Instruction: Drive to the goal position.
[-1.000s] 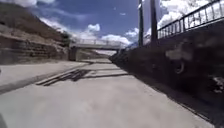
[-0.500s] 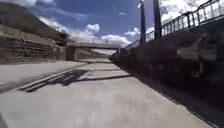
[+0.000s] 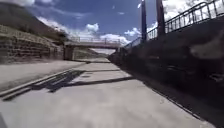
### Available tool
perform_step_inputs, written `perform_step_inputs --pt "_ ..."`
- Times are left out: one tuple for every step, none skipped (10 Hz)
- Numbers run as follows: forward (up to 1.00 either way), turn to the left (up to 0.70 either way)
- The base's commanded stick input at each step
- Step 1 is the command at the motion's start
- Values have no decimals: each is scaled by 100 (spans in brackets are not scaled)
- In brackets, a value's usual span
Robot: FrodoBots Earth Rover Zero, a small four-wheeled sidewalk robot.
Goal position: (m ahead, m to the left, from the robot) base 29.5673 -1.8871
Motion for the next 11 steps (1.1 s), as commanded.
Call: perform_step_inputs --pt "100 0" --pt "100 0" --pt "100 0" --pt "100 0" --pt "100 0" --pt "100 26" --pt "100 9" --pt "100 0" --pt "100 0" --pt "100 0" --pt "100 0"
